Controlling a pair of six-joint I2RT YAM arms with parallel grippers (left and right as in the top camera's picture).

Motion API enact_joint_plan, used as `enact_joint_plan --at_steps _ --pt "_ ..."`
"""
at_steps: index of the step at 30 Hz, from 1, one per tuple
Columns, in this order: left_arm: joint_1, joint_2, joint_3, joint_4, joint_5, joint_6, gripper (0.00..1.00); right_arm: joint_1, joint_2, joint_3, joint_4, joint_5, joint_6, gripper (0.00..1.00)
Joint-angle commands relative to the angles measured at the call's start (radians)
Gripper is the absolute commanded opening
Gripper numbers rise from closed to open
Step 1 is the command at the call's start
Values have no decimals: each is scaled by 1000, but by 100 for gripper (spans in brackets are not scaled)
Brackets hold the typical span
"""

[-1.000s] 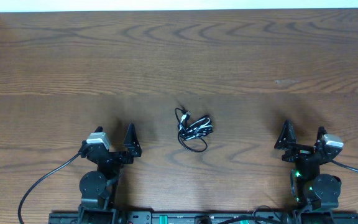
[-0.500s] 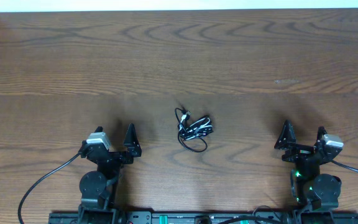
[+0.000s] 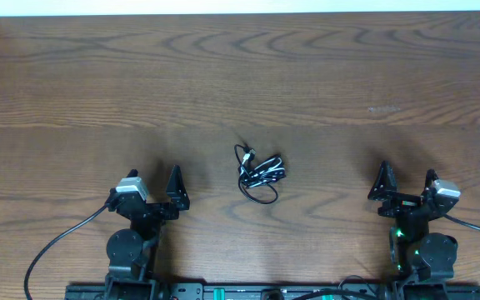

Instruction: Untangle cables

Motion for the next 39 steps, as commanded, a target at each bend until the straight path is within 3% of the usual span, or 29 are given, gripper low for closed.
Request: enact_joint_plan --at_steps 1,8,39 --pt "-2 4 -10 -48 -13 -5 100 13 -3 -1 -5 -2 2 99" --pt "-2 4 -10 35 -76 14 100 13 -3 -1 -5 -2 2 99" --pt "-2 4 -10 -45 -69 13 100 13 -3 -1 -5 -2 2 99"
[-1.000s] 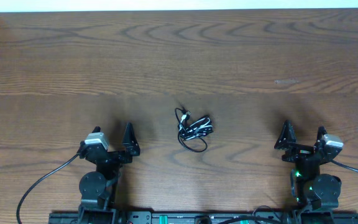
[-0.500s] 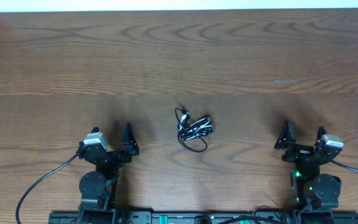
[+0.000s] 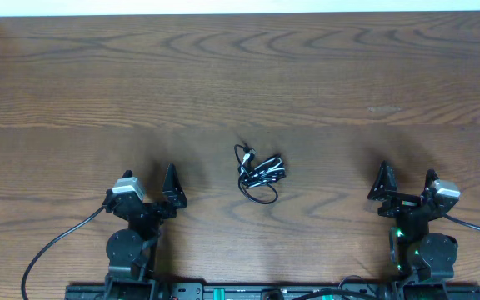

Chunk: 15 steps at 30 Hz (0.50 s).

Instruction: Untangle cables

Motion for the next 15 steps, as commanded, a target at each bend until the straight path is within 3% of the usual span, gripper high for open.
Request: enact_joint_plan --at_steps 1,15 --pt "-2 2 -11 -48 -13 12 100 13 -3 -1 -5 -2 2 99" --pt "-2 2 -11 -47 -7 12 100 13 -3 -1 -5 -2 2 99"
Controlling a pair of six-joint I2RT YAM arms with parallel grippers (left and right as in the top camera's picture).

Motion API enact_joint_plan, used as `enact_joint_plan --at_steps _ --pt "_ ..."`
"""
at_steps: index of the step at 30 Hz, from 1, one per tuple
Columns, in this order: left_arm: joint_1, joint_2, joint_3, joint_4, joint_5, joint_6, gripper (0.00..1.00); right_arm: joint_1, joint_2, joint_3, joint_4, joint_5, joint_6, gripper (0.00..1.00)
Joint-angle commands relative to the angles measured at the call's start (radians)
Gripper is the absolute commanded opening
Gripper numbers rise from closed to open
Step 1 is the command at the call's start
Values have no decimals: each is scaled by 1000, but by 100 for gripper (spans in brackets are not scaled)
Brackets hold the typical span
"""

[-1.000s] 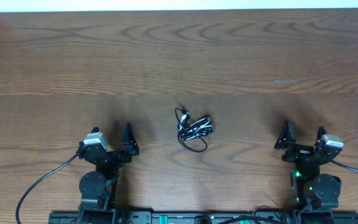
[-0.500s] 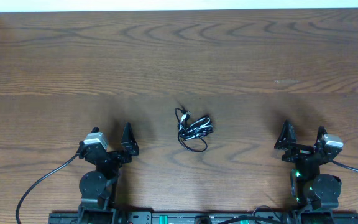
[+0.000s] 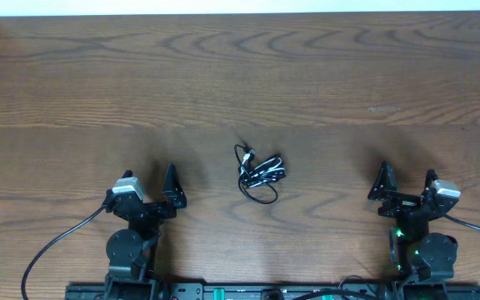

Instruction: Untangle cables

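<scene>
A small tangle of black cables [image 3: 258, 173] with pale connectors lies on the wooden table [image 3: 240, 75], near the middle and toward the front. My left gripper [image 3: 150, 177] rests at the front left, well to the left of the tangle, with its fingers spread and nothing between them. At the front right my right gripper [image 3: 405, 177] also stands open and empty, well to the right of the cables. Neither gripper touches the tangle.
Both arm bases and their black supply cords [image 3: 52, 250] sit along the front edge. A pale wall strip runs along the table's far edge.
At the oldest moment both grippers sat open at the front corners, with the cable tangle between them. By half a second ago the left gripper had shifted slightly to the left. The tangle and the right gripper have stayed where they were.
</scene>
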Motion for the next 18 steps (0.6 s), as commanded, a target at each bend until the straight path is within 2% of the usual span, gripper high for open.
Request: enact_joint_plan --at_steps 1,9,15,18 --pt "-2 2 -11 -47 -5 7 100 13 -3 -1 -5 -2 2 99" --pt "-2 2 9 -44 -3 -29 100 13 -3 -1 -4 -2 2 99" --pt "-2 5 97 -76 153 -30 100 13 -3 -1 -4 -2 2 99" --pt "-2 21 188 -120 178 -36 100 13 -3 -1 -5 -2 2 99"
